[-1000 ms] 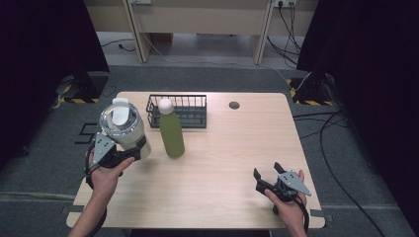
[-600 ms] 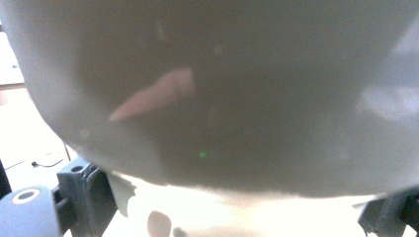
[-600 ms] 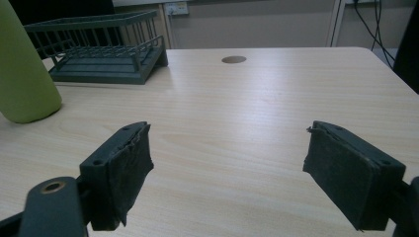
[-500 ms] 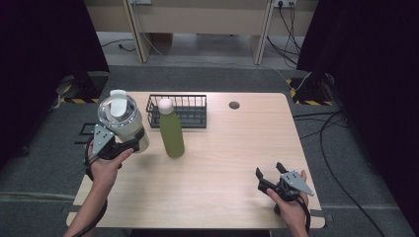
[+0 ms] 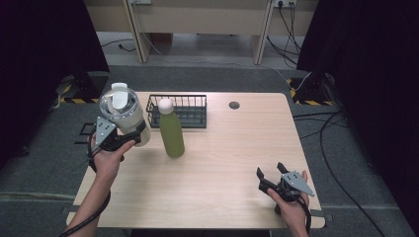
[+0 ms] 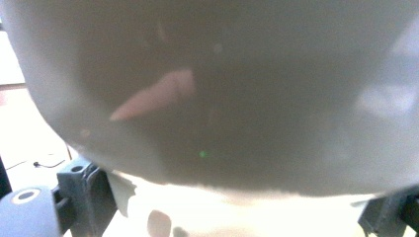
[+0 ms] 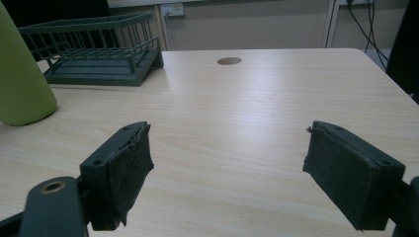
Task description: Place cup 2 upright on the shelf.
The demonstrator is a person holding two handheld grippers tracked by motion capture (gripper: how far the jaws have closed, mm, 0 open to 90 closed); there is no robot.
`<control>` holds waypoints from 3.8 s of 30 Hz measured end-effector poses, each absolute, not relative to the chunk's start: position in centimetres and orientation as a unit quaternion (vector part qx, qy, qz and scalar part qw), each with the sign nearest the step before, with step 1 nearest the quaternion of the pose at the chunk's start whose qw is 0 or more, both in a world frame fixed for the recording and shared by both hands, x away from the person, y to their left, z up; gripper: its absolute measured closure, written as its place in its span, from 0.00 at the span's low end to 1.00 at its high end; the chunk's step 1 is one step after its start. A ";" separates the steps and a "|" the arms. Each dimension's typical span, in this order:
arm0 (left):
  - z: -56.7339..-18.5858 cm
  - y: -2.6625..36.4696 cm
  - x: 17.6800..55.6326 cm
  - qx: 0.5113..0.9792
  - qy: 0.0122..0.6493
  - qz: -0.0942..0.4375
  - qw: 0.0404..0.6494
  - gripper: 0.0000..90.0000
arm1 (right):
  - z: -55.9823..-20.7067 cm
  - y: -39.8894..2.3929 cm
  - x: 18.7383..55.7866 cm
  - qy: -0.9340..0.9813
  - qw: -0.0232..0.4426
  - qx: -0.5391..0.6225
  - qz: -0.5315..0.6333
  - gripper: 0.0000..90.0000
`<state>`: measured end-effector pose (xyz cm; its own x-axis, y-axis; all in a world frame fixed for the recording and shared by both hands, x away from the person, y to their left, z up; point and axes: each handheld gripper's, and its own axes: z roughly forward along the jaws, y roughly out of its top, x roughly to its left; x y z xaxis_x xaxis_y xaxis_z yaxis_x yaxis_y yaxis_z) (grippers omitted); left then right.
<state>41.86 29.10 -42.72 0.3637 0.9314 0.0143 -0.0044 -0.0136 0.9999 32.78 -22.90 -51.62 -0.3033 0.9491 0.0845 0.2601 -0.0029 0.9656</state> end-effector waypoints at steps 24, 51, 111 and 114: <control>-40.6 29.4 44.8 0.574 0.394 0.412 0.588 0.10 | -51.5 -22.6 32.7 0.625 0.336 0.481 0.515 0.20; -39.8 28.3 50.0 0.578 0.398 0.396 0.592 0.10 | -51.6 -22.9 33.0 0.621 0.337 0.489 0.512 0.20; -39.1 24.5 56.9 0.591 0.386 0.384 0.595 0.10 | -51.9 -23.4 33.2 0.618 0.337 0.496 0.508 0.21; -39.3 24.4 57.2 0.592 0.387 0.382 0.594 0.10 | -51.9 -23.4 33.2 0.619 0.336 0.496 0.508 0.21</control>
